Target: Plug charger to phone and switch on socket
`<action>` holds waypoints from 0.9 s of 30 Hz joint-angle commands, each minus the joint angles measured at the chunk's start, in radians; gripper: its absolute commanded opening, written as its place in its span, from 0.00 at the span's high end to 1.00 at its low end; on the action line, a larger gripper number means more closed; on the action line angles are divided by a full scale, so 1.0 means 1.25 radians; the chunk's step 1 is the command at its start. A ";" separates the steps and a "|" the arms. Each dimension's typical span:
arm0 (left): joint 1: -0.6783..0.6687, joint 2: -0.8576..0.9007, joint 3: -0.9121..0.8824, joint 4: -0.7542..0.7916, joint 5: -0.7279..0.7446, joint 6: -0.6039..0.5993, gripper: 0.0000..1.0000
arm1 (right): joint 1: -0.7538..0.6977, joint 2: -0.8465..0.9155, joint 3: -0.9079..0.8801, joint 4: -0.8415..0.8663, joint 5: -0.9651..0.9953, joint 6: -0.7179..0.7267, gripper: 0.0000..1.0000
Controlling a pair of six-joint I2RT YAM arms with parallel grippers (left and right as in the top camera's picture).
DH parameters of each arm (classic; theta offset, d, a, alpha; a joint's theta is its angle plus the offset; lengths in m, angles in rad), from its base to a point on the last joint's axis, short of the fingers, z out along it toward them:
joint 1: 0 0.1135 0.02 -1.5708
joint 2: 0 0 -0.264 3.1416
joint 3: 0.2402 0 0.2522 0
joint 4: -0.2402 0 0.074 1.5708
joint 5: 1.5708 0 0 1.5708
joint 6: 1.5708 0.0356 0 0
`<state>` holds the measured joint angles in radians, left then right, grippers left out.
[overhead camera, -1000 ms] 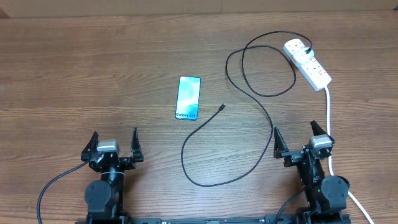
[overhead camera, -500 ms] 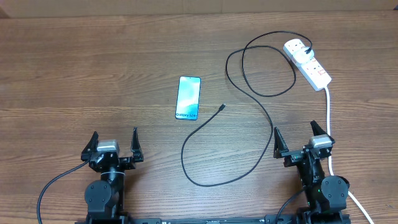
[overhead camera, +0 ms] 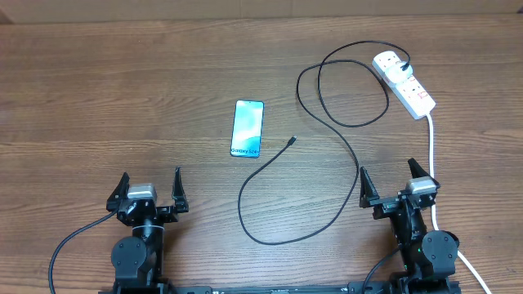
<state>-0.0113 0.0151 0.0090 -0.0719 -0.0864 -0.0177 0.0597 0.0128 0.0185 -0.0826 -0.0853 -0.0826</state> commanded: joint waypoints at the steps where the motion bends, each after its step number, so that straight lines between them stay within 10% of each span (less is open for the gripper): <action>1: 0.006 -0.008 -0.003 0.001 0.003 0.018 0.00 | 0.005 -0.008 -0.008 0.002 0.008 -0.003 0.00; 17: 0.004 -0.008 -0.003 0.012 0.137 0.003 0.00 | 0.005 -0.008 -0.008 0.002 0.008 -0.003 0.00; 27: 0.004 -0.008 -0.003 0.226 0.647 -0.244 0.00 | 0.005 -0.008 -0.008 0.002 0.008 -0.003 0.00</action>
<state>-0.0113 0.0151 0.0082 0.1307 0.4805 -0.2337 0.0597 0.0128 0.0185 -0.0826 -0.0853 -0.0826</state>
